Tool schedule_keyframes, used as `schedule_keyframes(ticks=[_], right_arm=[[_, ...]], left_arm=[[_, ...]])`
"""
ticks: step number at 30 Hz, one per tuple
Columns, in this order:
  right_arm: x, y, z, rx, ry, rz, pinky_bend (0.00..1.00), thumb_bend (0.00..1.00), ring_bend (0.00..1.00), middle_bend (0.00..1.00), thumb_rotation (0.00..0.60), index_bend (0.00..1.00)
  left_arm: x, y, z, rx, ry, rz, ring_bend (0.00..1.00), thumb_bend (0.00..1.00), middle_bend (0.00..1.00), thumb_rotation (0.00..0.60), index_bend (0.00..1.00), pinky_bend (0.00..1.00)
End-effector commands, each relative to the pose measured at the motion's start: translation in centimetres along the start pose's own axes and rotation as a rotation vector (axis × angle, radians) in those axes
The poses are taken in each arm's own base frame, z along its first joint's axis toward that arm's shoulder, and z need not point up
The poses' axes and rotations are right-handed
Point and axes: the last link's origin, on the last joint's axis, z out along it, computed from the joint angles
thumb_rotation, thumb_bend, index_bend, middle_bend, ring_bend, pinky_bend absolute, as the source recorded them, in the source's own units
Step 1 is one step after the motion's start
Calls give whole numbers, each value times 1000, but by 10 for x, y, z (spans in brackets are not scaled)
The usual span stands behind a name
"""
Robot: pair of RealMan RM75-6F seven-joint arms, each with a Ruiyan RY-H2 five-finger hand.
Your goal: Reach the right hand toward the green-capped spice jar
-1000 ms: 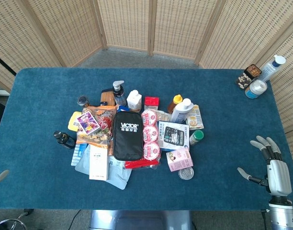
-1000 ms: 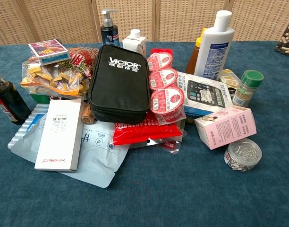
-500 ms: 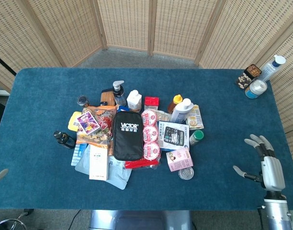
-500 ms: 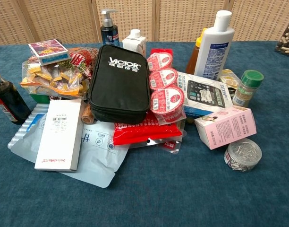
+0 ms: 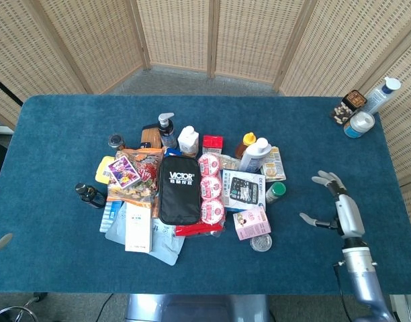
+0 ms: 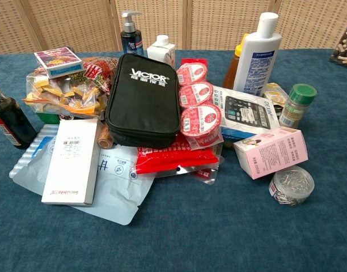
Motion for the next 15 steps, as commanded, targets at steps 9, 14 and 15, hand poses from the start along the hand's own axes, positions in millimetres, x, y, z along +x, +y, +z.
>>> schedule_keyframes(ticks=[9,14,15], right_arm=[[-41,8,30,-41,-97,158,0,8,0,0,600,167],[-57,13,36,-63,-117,171,0,8,0,0,600,140],[-60,13,37,-64,-118,173,0,8,0,0,600,133]], left_arm=[[-5,2,3,11,-9,20,0,0,0,600,0,0],[-6,2,4,17,-9,24,0,0,0,600,0,0],[-6,2,5,18,-9,25,0,0,0,600,0,0]])
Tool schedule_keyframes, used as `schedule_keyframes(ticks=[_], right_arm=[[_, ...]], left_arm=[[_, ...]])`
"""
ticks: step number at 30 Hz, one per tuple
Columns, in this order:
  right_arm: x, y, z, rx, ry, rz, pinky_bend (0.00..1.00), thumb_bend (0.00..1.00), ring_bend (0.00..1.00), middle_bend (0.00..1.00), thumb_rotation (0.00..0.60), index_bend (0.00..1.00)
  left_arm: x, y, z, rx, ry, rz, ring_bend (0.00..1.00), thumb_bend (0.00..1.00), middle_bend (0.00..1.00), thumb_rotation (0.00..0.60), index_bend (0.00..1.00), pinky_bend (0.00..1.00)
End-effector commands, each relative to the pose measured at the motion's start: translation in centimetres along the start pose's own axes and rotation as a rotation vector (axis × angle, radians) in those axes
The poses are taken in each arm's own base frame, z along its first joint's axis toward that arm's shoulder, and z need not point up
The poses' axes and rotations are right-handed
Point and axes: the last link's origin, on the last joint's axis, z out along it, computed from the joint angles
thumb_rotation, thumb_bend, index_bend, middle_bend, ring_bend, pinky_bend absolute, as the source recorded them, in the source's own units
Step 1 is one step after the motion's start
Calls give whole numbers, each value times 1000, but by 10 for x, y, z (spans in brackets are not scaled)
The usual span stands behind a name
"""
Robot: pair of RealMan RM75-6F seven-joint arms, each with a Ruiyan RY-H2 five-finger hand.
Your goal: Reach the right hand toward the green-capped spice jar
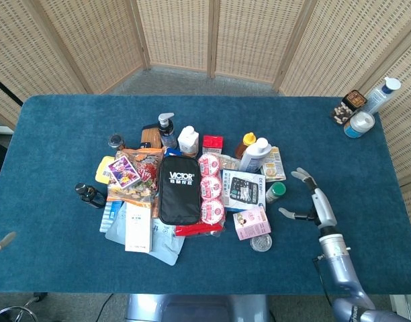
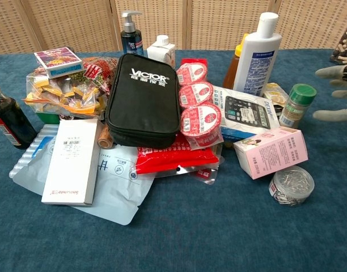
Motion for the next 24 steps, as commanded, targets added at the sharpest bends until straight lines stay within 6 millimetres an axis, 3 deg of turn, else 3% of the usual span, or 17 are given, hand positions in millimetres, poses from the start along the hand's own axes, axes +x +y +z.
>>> schedule_keyframes(ticks=[1,14,16,19,21,22,24], right_arm=[[-8,1,5,-6,-11,8,0,8,0,0,600,127],[-32,-3,17,-7,-28,53,0,9,0,0,600,128],[-37,-3,19,-7,-26,65,0,10,35,26,600,132],[-41,-4,22,4,0,71,38,9,200,207,600,165],[-43,-4,24,10,23,73,182,7,354,390,600,230],[-44,-4,25,11,32,74,304,7,466,516,600,294],[-46,-3,26,13,52,70,459,7,603,661,600,384]], left_arm=[[0,0,1,3,0,2,0,0,0,600,0,0],[-1,-1,3,12,1,3,0,0,0,600,0,0],[0,-2,4,13,3,1,0,0,0,600,0,0],[1,-3,4,17,6,0,0,0,0,600,0,0],[1,-3,4,19,8,-2,0,0,0,600,0,0],[1,-3,4,20,8,-3,0,0,0,600,0,0],[1,-4,4,21,8,-3,0,0,0,600,0,0]])
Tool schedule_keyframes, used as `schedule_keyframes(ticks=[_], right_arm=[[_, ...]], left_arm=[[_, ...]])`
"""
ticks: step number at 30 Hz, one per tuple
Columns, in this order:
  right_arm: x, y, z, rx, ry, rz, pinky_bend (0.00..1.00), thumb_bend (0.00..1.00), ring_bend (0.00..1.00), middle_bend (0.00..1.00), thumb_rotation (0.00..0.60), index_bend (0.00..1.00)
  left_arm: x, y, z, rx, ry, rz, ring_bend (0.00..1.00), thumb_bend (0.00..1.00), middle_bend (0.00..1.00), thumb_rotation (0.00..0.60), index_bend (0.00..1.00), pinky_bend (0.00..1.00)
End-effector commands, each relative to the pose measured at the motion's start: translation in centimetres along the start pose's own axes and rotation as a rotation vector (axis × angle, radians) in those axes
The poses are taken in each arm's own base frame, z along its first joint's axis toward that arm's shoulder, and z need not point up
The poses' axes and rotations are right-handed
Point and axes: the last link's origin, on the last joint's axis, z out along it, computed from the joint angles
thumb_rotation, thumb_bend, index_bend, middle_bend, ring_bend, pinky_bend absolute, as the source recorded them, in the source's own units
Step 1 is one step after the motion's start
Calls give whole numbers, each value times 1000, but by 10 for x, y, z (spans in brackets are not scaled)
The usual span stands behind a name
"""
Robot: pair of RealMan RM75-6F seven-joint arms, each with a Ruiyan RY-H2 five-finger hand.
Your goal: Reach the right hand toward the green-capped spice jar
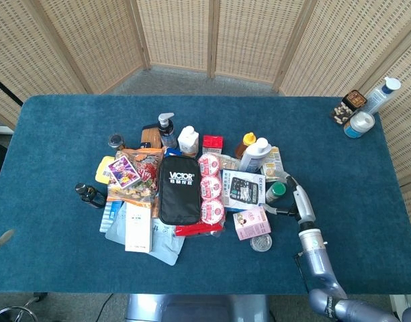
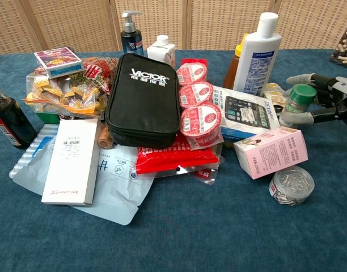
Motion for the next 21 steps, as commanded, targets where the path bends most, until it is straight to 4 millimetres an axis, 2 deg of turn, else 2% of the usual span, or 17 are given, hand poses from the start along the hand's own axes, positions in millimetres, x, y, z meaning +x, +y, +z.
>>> schedule_keyframes(ticks=[1,3,7,15,21], right_arm=[[-2,1,2,5,32,-6,552,8,683,741,600,442],[-3,2,2,5,45,-5,688,7,792,851,600,534],[-2,5,1,9,65,-5,774,11,875,940,600,621],[14,-7,0,45,110,-23,780,27,889,951,600,634],[40,-35,0,116,164,-59,780,27,889,951,600,634]], left_arm=[[0,0,0,1,0,-1,0,0,0,600,0,0],[1,-1,0,3,1,-1,0,0,0,600,0,0],[2,-2,0,4,5,-4,0,0,0,600,0,0],[2,0,-2,-7,3,-7,0,0,0,600,0,0],[3,0,-2,-13,2,-14,0,0,0,600,0,0]])
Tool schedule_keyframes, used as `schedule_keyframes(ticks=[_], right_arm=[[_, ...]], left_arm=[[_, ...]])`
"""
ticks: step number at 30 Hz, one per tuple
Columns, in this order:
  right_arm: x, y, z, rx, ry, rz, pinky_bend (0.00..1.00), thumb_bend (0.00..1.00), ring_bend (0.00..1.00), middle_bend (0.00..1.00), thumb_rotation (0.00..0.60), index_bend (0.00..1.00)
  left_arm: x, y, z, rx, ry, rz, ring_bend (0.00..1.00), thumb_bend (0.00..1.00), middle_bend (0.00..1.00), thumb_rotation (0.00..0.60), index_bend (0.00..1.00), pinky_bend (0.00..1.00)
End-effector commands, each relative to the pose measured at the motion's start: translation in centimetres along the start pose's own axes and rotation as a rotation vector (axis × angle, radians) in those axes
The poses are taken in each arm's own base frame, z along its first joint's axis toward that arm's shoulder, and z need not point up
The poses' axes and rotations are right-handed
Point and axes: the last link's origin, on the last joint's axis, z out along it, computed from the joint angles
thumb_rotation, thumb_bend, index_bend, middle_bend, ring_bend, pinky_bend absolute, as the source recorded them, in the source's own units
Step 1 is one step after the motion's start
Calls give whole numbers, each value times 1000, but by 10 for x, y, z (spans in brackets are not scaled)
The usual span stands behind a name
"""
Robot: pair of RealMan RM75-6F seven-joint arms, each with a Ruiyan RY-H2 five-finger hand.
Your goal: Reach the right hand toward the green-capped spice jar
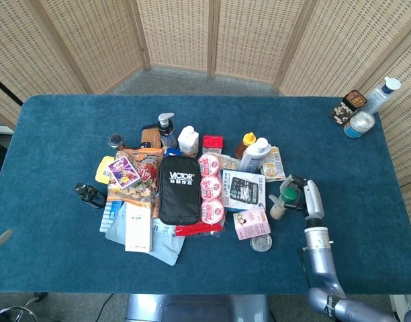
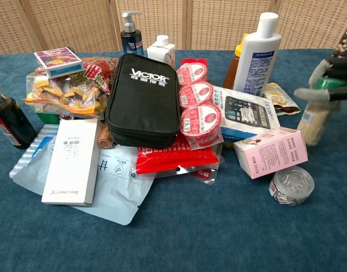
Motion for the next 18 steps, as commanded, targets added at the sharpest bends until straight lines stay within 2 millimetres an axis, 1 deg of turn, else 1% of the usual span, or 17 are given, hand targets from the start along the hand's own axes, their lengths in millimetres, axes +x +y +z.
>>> schedule_keyframes(ticks=[1,7,10,16,18], right_arm=[[23,-22,5,58,49,-33,781,26,889,951,600,634],[55,-65,10,144,113,-81,779,25,889,950,600,634],[66,-85,11,179,138,-100,780,24,888,950,600,634],[78,-117,12,233,169,-107,779,23,889,949,600,635],[79,-123,12,242,172,-104,780,21,888,949,600,634]], left_arm=[[1,0,0,-4,-1,-3,0,0,0,600,0,0],[2,0,-2,-15,0,-12,0,0,0,600,0,0],[3,0,-3,-20,-2,-17,0,0,0,600,0,0],[3,0,-3,-29,-5,-22,0,0,0,600,0,0],[3,0,-3,-28,-8,-21,0,0,0,600,0,0]])
